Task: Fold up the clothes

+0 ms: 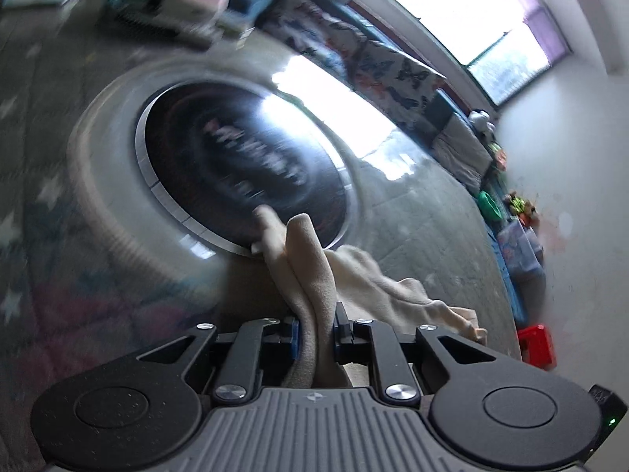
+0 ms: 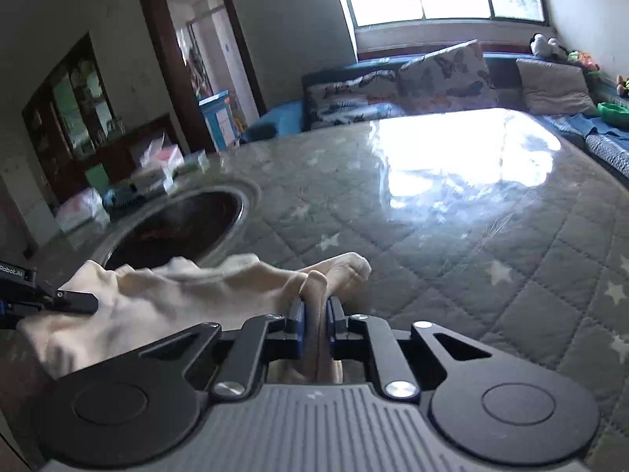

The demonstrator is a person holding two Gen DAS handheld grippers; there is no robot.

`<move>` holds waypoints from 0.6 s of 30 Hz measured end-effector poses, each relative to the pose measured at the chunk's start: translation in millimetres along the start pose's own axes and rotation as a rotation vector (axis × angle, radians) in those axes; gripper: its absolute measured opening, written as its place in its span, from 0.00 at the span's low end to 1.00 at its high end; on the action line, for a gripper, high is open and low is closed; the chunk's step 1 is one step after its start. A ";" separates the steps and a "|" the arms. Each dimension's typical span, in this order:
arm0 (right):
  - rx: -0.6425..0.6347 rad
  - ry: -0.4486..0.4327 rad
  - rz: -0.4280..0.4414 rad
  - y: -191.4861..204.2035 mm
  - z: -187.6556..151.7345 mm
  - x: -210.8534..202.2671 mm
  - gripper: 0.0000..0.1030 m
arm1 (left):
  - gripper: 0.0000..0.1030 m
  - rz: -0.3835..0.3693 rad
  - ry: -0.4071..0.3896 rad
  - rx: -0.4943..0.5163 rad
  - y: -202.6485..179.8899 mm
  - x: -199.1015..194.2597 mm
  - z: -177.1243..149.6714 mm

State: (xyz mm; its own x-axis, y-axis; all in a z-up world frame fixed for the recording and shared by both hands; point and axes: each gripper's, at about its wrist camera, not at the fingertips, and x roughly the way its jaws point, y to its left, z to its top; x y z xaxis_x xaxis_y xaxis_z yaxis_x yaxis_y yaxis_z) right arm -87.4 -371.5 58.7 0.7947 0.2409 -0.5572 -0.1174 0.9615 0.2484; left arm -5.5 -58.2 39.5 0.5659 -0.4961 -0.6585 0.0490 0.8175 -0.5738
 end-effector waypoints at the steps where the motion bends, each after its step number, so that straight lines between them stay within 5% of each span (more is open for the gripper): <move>1: -0.001 -0.015 -0.005 -1.0 2.1 -5.8 0.09 | 0.15 -0.006 0.004 0.020 -8.3 3.6 1.8; 18: 0.006 -0.162 -0.286 -92.3 52.8 -63.6 0.09 | 0.15 -0.158 0.083 0.248 -153.3 100.3 6.2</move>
State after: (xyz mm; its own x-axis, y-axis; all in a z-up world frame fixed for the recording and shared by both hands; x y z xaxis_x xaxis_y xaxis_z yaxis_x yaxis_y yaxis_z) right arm -95.7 -482.6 113.1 0.8794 -0.0639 -0.4717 0.1278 0.9862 0.1048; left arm 48.9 -231.5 64.4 0.4668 -0.6365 -0.6140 0.3363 0.7699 -0.5424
